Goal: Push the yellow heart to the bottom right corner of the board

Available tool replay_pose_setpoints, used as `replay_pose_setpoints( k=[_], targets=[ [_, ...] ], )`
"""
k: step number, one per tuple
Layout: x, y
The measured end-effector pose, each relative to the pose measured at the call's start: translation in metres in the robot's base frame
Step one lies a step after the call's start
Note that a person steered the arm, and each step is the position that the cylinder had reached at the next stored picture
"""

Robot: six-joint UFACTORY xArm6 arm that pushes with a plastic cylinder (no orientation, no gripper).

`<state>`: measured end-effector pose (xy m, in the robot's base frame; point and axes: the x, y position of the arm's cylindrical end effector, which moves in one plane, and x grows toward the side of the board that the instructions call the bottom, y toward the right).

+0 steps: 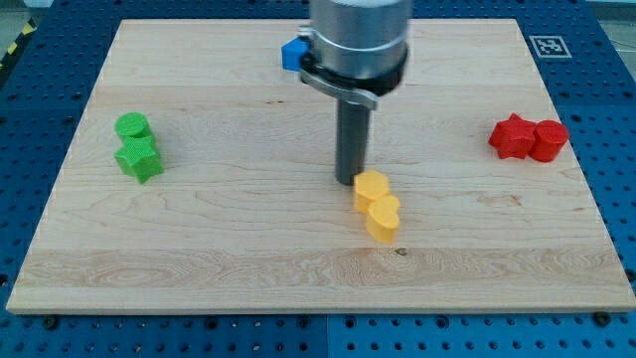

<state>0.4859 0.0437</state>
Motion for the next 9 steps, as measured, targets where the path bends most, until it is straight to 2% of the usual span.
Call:
replay_pose_setpoints(
  k=[1,2,3,4,5,8,9],
  targets=[
    [0.018,0.036],
    [0.021,0.048],
    [0.014,0.012],
    [0.037,-0.028],
    [0.078,-0.026],
    [0.092,0.122],
    [0.093,0.134]
  ],
)
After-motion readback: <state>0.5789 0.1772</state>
